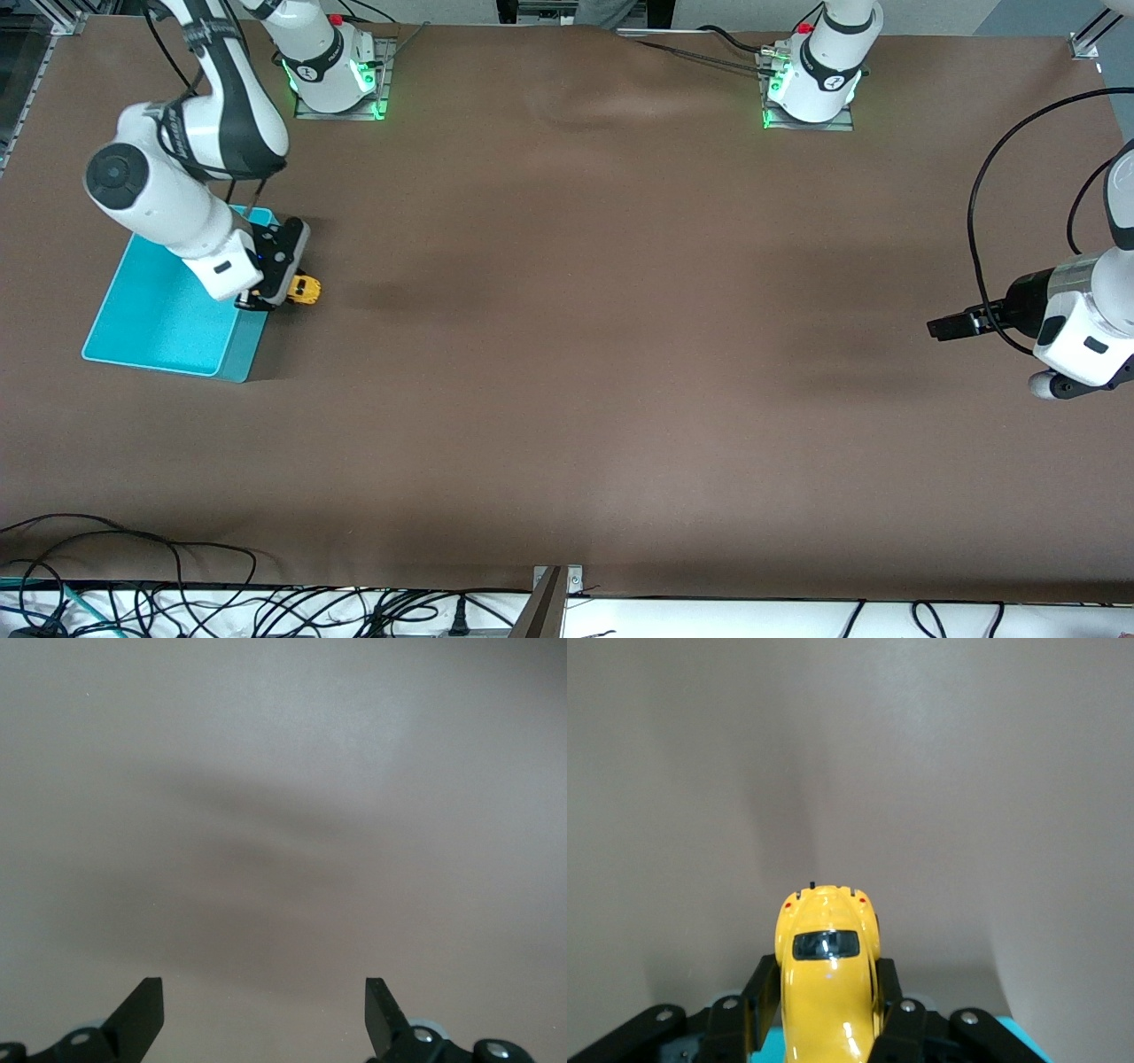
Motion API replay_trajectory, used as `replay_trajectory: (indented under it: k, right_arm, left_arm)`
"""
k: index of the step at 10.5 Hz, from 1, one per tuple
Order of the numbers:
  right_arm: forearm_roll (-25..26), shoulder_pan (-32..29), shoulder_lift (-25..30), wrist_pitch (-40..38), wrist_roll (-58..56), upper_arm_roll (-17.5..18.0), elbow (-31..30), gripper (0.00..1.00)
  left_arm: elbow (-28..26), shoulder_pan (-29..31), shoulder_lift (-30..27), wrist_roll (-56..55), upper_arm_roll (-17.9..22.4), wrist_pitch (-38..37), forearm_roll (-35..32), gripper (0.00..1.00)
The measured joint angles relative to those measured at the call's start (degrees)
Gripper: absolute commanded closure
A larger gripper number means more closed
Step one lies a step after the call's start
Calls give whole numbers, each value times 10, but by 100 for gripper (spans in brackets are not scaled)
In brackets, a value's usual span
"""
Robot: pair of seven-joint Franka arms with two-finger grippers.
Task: Wind up and store yellow beetle car
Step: 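Carry the car over the cyan box and lower it inside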
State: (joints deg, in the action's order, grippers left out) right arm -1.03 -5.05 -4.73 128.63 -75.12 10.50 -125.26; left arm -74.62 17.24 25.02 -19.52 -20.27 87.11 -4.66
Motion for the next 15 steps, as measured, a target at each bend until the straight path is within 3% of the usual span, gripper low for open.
replay_trajectory:
  k: [6, 12, 15]
  right_arm:
    - [0, -150, 7, -32, -277, -4, -3, 100]
    - [0, -228, -12, -32, -397, -3, -30, 100]
    - [0, -258, -47, 19, -439, -3, -62, 100]
  left_arm:
    - [0, 0, 0, 0, 0, 0, 0, 0]
    - [0, 0, 0, 0, 0, 0, 0, 0]
    - [0, 0, 0, 0, 0, 0, 0, 0]
